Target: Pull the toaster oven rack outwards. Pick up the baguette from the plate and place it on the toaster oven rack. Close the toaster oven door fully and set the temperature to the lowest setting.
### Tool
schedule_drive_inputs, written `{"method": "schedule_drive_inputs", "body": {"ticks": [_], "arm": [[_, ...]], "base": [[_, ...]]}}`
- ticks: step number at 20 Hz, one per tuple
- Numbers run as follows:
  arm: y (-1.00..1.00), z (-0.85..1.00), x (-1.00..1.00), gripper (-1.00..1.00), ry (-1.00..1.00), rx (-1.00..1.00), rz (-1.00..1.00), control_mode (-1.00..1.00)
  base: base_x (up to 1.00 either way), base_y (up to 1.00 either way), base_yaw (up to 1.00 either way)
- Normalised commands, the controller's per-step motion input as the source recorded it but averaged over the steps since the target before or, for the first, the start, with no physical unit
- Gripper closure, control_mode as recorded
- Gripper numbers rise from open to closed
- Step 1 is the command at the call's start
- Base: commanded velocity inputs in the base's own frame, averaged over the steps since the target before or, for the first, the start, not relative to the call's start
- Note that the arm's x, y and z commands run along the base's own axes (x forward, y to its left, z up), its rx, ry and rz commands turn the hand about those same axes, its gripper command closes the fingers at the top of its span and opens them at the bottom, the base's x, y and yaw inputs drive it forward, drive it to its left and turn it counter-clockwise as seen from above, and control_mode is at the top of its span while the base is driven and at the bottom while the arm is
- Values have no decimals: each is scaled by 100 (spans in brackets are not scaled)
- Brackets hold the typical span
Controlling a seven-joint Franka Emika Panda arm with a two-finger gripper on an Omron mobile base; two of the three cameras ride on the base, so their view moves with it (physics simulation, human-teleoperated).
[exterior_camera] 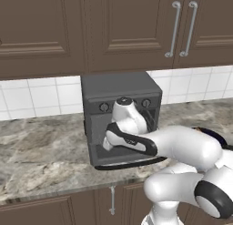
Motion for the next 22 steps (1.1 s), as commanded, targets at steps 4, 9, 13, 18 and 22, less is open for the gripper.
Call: {"method": "schedule_drive_inputs", "body": {"ticks": [4, 9, 13, 18, 22], "arm": [[-19, -100, -100, 100, 90, -17, -18, -100], [-7, -100, -100, 100, 88, -22, -13, -100], [0, -99, -100, 100, 94, -27, -9, -100], [0, -96, -100, 100, 97, -29, -6, -100], [-21, -50, -100, 100, 55, -15, -3, -100]], "base": [[0, 0, 0], [0, 0, 0], [0, 0, 0], [0, 0, 0], [0, 0, 0]]}}
